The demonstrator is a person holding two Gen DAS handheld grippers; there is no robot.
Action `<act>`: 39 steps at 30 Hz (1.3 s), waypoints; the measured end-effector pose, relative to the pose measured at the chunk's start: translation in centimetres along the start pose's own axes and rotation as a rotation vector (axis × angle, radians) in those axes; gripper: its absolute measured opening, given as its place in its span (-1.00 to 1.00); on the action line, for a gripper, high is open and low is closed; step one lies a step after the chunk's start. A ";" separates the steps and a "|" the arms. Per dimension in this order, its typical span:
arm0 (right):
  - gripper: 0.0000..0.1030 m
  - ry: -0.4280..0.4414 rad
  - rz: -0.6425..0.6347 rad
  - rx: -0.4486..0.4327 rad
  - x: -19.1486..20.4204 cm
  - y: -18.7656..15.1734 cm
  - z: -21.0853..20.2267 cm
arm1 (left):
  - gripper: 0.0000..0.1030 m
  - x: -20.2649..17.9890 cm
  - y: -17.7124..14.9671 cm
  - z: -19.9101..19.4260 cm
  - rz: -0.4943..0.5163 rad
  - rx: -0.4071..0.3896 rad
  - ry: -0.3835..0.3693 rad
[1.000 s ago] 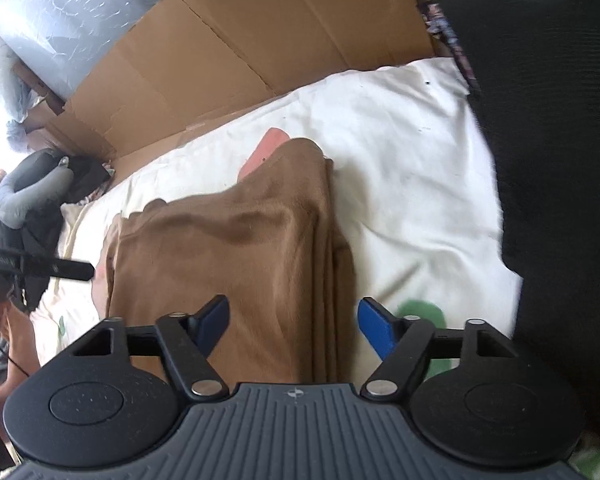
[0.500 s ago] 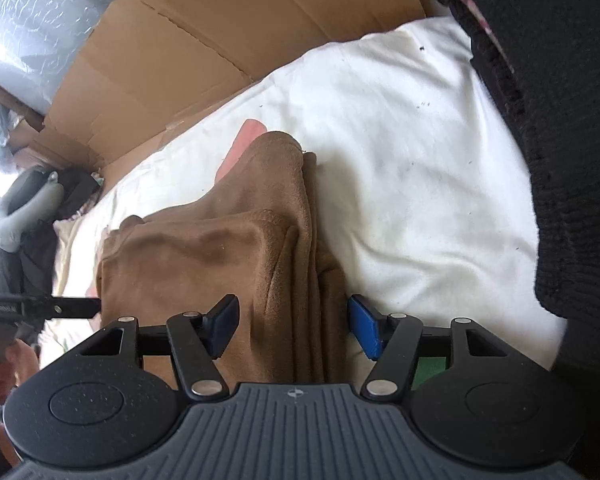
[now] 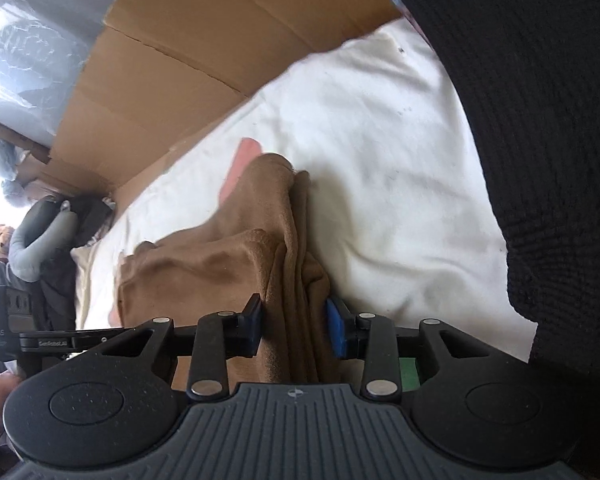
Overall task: Fold clothes
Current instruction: 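Lower both open tools onto the shirt edge, then close both tools on the shirt edge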
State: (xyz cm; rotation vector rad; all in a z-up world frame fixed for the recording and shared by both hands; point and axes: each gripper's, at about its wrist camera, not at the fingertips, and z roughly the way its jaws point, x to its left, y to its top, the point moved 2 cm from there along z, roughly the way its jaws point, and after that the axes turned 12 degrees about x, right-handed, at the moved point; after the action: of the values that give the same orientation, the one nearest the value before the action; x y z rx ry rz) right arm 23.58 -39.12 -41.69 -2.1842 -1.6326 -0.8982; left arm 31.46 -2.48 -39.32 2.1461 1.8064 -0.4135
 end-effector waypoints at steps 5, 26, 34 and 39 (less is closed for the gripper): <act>-0.07 -0.013 0.019 0.034 -0.4 0.1 1.2 | 0.35 0.3 0.0 0.2 -0.007 0.002 -0.009; -0.27 0.050 -0.005 0.078 -0.3 1.1 2.2 | 0.33 1.5 0.6 0.5 -0.040 -0.005 -0.139; -0.37 0.080 0.000 0.052 -0.6 1.1 1.5 | -0.48 2.6 1.1 0.0 -0.084 -0.041 -0.192; -0.37 0.100 0.004 0.037 -0.7 1.0 1.1 | -0.62 3.4 1.1 -0.9 -0.092 -0.093 -0.240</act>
State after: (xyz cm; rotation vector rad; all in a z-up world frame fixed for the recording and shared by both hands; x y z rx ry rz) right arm 24.69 -39.41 -42.81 -2.0830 -1.5847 -0.9525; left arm 33.09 0.75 -39.87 1.8685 1.7565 -0.5713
